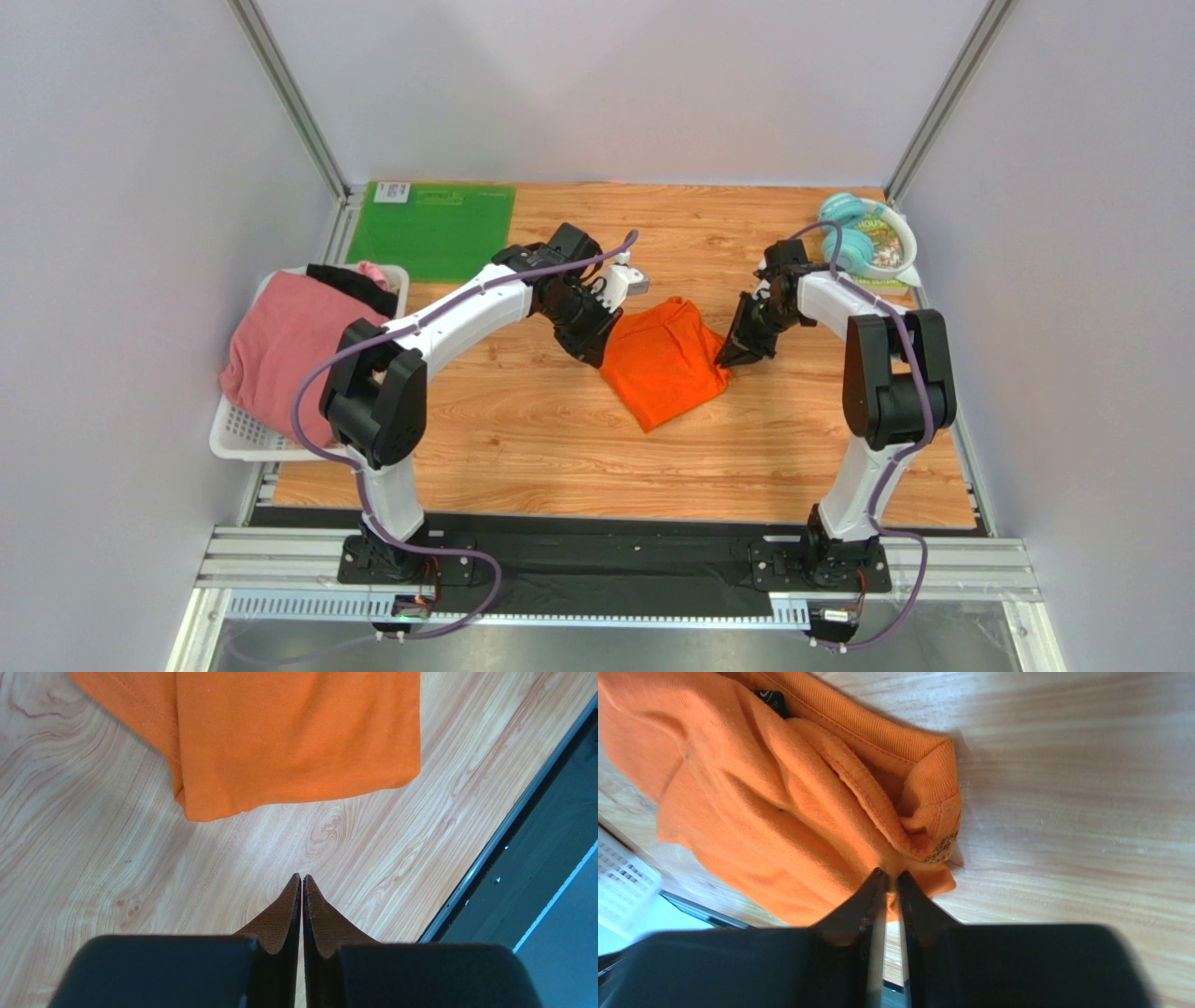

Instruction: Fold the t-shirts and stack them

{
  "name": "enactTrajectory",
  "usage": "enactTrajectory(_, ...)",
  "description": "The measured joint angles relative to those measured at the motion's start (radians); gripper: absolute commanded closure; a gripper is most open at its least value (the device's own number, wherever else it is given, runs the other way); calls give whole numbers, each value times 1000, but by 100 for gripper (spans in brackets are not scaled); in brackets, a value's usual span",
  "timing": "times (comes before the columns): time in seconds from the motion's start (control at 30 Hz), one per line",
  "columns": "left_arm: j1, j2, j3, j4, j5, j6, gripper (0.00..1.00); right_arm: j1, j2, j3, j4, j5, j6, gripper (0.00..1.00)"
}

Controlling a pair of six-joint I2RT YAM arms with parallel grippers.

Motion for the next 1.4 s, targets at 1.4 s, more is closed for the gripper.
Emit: enactTrajectory(1.4,301,-328,185,-193,-142,-8,90,296,-174,128,-77,-51,94,73)
